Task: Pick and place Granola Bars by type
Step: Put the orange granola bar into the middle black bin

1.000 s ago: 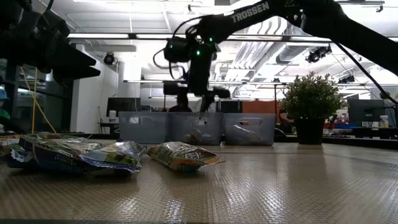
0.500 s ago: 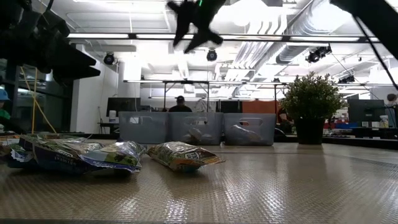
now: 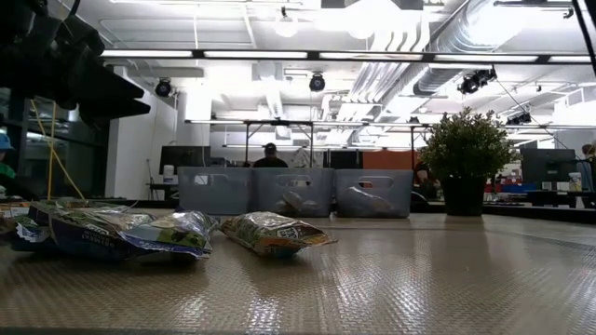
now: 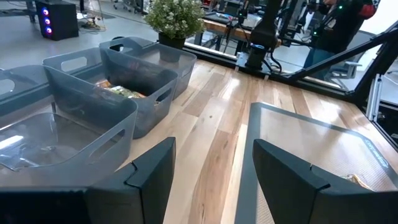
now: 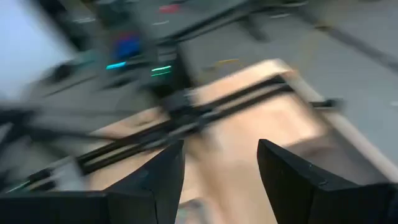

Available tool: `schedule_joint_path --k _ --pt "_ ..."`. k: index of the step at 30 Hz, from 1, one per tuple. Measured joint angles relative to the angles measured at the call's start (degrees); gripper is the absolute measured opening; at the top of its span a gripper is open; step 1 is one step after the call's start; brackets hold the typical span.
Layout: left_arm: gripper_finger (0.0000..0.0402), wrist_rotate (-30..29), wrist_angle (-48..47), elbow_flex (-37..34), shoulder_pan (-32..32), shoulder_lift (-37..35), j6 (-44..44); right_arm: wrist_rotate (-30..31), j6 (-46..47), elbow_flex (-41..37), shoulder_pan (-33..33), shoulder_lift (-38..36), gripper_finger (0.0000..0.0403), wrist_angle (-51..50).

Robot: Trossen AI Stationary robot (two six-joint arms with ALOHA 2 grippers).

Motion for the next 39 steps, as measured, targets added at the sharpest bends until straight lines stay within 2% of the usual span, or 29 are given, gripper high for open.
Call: schedule_joint_path --k 4,6,12,14,19,31,35,39 --pt "0.0211 0.0 0.0 0.0 0.0 0.0 0.0 -12.6 2.6 0.0 4.4 -0.3 0.0185 2.8" --pt "0.0211 0.0 0.0 0.0 0.0 0.0 0.0 -16.9 3.7 0.0 6.8 -0.2 0.0185 5.5" --pt "0.0211 0.0 0.0 0.0 0.0 0.0 0.0 -16.1 2.8 0.0 14.8 -0.1 0.0185 10.3" --pt "0.0211 0.0 0.0 0.0 0.0 0.0 0.0 -14.4 2.5 -0.3 17.3 -0.1 0.0185 12.0" --pt "0.0211 0.0 0.0 0.0 0.0 0.0 0.0 -5.5 6.9 -6.1 22.7 -0.1 0.0185 20.5" --pt "0.0211 0.0 0.0 0.0 0.0 0.0 0.0 18.0 25.0 -30.4 28.7 0.0 0.0185 38.1" --pt "0.0211 0.0 0.0 0.0 0.0 0.0 0.0 20.3 28.2 -34.0 29.1 1.1 0.0185 44.0" --pt "0.0211 0.0 0.0 0.0 0.0 0.0 0.0 20.4 24.4 -31.4 29.4 5.2 0.0185 49.0"
